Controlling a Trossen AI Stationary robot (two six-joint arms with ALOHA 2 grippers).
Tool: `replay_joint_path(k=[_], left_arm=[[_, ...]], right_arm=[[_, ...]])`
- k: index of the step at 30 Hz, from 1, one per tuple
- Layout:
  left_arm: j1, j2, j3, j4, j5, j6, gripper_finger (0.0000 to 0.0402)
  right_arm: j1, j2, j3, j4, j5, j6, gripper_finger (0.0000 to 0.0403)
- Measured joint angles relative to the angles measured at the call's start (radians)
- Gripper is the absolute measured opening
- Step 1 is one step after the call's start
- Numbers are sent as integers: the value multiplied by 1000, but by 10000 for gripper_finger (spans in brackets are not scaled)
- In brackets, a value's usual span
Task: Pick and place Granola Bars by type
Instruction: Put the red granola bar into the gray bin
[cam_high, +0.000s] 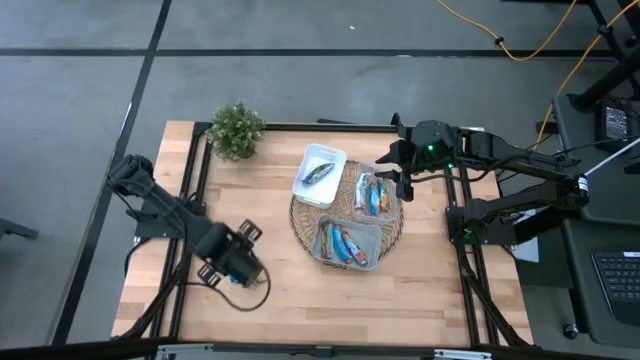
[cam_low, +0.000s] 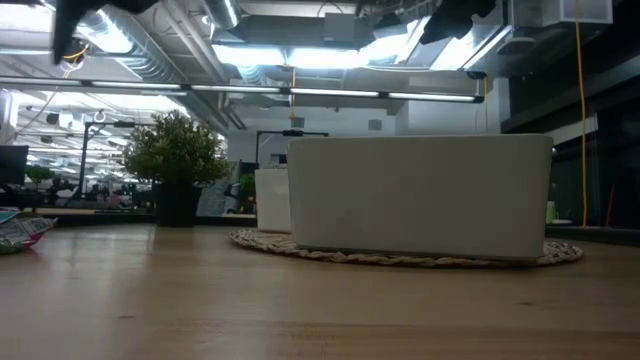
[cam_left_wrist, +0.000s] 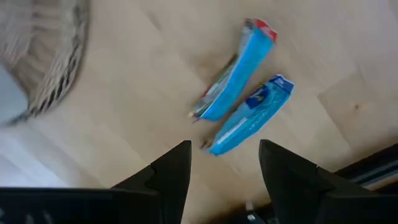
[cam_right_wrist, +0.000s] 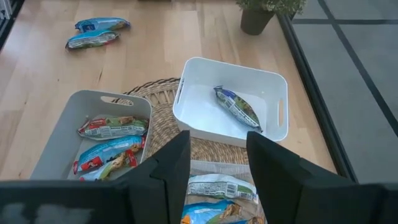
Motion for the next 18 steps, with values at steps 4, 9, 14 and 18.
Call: replay_joint_path(k=[4,9,14,18], left_arm=[[-58,0,-86,94,-20,47,180],[-78,9,-205,243,-27,10,180],[-65,41,-260,283,-33,-6,192],[-51,42,-285,340,-33,-5,212]], right_arm=[[0,0,0,0,0,-2,160],[0,0,0,0,0,-3,160],[0,0,0,0,-1,2,160],[0,0,0,0,-1,14,160]])
